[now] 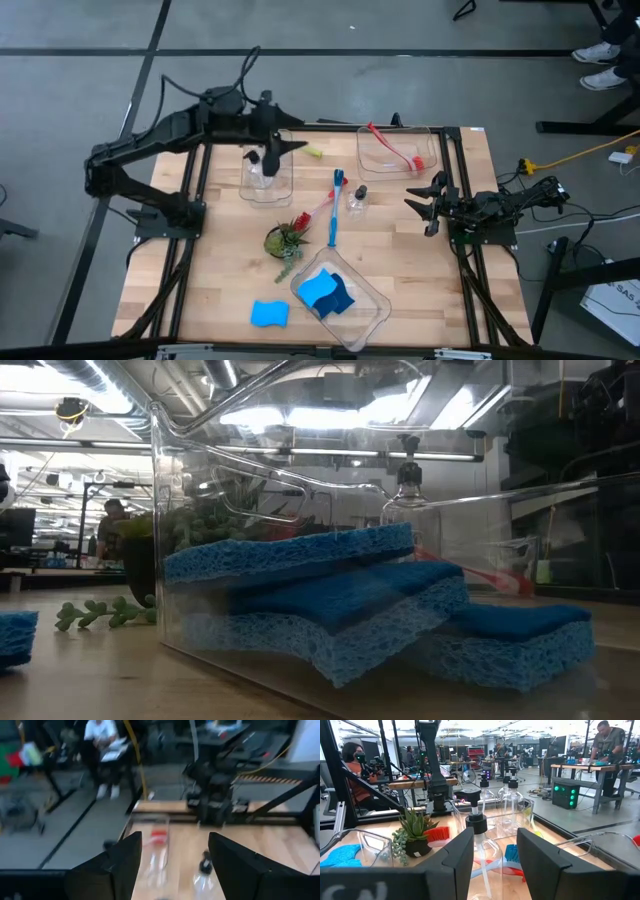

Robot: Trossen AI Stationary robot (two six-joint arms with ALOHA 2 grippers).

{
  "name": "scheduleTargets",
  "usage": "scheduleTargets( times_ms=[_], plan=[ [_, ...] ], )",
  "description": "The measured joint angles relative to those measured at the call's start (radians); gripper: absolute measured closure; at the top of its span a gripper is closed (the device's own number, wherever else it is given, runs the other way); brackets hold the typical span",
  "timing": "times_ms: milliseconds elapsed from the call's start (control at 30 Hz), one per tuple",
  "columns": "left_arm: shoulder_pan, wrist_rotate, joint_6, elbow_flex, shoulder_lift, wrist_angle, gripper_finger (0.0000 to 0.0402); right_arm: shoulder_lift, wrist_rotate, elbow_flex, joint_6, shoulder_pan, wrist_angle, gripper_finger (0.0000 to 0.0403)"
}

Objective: Pick & Place Kitchen Sink Supplies
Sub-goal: Put the transparent soap dispenser into the top left transparent bin

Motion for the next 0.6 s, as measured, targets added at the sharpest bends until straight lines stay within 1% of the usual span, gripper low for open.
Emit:
scheduleTargets(
  times_ms=[133, 300, 367, 467, 600],
  plan=[
    [-0.063, 0.001, 0.001, 0.000, 0.038, 0.092, 0.0178, 0.000, 0.000, 0.000, 0.000, 0.000, 0.000, 0.0254],
    [-0.134, -0.003, 0.001, 0.012, 0.103, 0.122, 0.0178, 0.000, 0.000, 0.000, 0.000, 0.000, 0.000, 0.0254],
    [-0.161, -0.022, -0.005, 0.047, 0.139, 0.129, 0.0178, 0.000, 0.000, 0.000, -0.001, 0.000, 0.000, 0.0253],
    [-0.199, -0.042, -0.006, 0.125, 0.198, 0.092, 0.0178, 0.000, 0.000, 0.000, 0.000, 0.000, 0.000, 0.0254],
    [-0.253, -0.104, -0.006, 0.252, 0.287, -0.012, 0.0178, 0.000, 0.000, 0.000, -0.003, 0.000, 0.000, 0.0254]
  ],
)
